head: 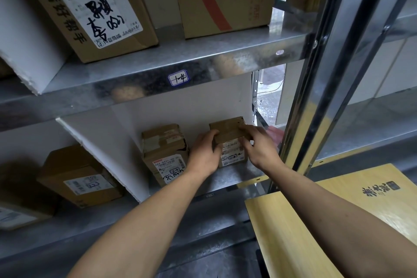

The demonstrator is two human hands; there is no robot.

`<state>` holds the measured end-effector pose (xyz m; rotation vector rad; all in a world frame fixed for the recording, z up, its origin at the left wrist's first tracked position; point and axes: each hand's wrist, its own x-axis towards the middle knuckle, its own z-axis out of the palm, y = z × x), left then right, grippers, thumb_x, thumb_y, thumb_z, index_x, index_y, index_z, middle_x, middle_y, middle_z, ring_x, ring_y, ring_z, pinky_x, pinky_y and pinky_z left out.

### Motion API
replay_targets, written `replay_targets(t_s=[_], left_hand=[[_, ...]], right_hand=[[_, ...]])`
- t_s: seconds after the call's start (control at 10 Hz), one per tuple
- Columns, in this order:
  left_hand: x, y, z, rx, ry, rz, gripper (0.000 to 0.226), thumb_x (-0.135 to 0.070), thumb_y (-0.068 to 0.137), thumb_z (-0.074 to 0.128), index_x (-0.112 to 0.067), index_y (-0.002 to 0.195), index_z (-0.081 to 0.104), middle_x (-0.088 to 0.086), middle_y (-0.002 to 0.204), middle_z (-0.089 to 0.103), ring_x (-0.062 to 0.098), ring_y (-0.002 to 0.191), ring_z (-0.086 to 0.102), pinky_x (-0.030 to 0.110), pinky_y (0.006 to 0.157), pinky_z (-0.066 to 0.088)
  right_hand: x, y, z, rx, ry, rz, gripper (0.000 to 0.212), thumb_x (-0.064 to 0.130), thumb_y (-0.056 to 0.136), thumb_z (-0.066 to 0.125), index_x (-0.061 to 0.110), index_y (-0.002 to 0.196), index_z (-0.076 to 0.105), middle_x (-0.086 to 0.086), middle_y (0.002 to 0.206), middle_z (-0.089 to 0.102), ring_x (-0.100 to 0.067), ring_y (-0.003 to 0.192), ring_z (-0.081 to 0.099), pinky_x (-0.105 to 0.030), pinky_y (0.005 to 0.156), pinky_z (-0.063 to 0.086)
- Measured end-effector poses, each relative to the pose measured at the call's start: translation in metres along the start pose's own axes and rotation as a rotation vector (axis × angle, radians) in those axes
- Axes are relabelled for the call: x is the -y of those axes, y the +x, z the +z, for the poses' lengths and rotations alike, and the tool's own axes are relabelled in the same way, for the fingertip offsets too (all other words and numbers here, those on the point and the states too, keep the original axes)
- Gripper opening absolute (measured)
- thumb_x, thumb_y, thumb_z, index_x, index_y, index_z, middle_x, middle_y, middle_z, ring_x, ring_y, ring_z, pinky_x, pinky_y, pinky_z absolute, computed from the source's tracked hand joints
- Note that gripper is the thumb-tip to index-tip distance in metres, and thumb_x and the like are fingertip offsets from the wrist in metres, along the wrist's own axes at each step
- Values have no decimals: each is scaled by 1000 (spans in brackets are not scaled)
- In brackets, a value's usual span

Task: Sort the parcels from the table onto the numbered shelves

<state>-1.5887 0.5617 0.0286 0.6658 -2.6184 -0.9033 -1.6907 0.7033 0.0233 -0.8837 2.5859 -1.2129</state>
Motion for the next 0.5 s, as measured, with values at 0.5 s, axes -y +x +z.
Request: replay_targets(t_s=[0.5], left_hand=[[-9,-6,-16,-159,69,250,39,-16,92,60,-8,130,56,12,127,52,27,117,52,32,103,40]], right_hand=[[7,-2,-2,-84,-101,-89,36,25,101,55,14,135,58,-10,140,54,-28,129,49,-32,103,38]])
